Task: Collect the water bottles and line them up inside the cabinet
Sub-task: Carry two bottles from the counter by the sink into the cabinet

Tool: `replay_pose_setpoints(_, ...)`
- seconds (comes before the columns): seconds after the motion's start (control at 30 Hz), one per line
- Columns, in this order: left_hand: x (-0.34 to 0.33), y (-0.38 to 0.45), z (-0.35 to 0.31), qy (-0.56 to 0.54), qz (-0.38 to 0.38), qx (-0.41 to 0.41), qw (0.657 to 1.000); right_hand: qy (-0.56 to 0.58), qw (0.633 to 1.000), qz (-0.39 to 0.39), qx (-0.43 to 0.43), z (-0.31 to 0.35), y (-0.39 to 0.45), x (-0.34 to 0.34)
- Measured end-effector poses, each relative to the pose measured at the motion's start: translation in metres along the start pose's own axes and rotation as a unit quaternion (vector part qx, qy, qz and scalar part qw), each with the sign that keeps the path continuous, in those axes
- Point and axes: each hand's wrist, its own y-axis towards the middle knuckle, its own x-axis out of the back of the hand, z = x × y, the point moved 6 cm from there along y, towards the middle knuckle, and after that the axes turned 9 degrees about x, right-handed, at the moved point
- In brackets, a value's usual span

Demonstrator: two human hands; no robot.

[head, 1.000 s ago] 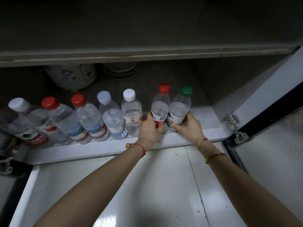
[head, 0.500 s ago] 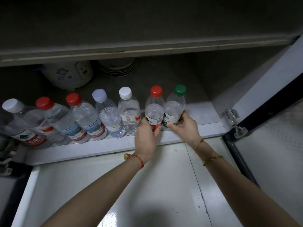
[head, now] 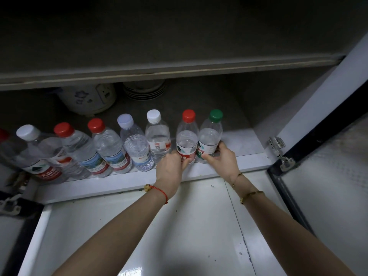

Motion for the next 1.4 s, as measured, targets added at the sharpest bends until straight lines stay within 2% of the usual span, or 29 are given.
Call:
replay_pose_setpoints(0.27,-0.001,0.004,-0.003,0.045,0.009,-0.002,0.999,-0.02,1.0,0.019,-0.008,0.0,0.0,-0.001)
replay_pose_setpoints(0.43,0.001,-0.006,0.002,0.077,0.018,-0.035,0.996,-0.131,0.991,0.017,0.01,-0.003,-0.018,-0.001)
replay_pose_setpoints(0.53,0.014,-0.025,0.016,0.073,-0.018,-0.082,0.994,-0.168,0.985,0.001,0.031,0.0,-0.041,0.002)
replay_pose_setpoints(0.63,0.035,-0.047,0.034,-0.003,-0.069,-0.129,0.989,-0.181,0.98,-0.014,0.083,0.011,-0.061,0.005)
replay_pose_setpoints(0.83,0.077,-0.075,0.074,-0.003,-0.128,-0.176,0.976,-0.164,0.971,-0.009,0.171,0.049,-0.081,-0.008)
replay_pose_setpoints(1.13,0.12,-0.098,0.134,-0.033,-0.159,-0.114,0.98,-0.136,0.957,0.024,0.253,0.111,-0.082,-0.037)
replay_pose_setpoints(1.4,0.193,-0.144,0.123,-0.038,-0.165,-0.061,0.984,-0.109,0.957,0.035,0.267,0.177,-0.095,-0.005)
